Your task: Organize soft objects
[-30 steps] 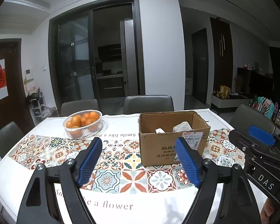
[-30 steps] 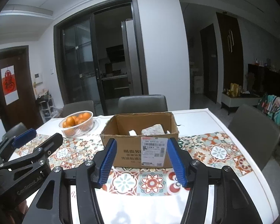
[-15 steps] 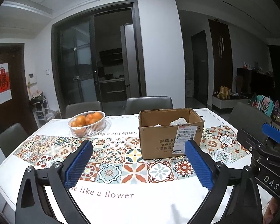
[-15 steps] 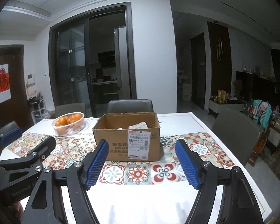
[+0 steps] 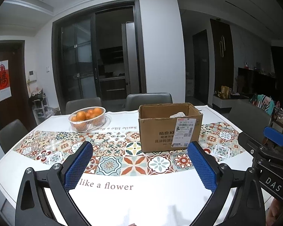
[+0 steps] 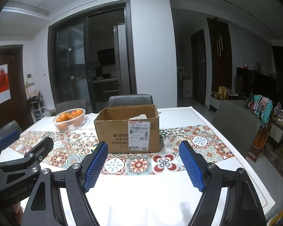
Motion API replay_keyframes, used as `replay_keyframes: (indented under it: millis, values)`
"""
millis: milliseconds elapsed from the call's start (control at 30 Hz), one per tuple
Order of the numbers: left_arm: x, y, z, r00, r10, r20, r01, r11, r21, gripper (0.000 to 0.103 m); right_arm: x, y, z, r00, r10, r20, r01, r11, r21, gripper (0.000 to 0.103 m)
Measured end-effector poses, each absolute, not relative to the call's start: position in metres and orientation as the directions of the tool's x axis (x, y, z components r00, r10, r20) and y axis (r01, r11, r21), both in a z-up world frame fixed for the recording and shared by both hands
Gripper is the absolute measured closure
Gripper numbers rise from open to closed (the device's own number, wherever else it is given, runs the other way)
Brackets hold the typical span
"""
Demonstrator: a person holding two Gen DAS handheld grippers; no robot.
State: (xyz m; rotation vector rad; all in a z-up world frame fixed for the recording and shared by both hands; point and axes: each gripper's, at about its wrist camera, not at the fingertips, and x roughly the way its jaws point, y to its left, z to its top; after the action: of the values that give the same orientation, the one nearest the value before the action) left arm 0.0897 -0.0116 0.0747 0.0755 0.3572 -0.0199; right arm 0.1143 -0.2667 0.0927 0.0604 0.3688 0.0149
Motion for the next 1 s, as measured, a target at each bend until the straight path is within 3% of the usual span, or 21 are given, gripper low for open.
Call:
replay_keyframes:
  millis: [1000]
  values:
    - [0.077,-0.002,0.071,0.934,-0.012,-0.356,0.034,0.998,0.056,0.000,0.100,-0.263,0.087,0.927,0.022,-0.374,-0.001,0.998,0.056,0.024]
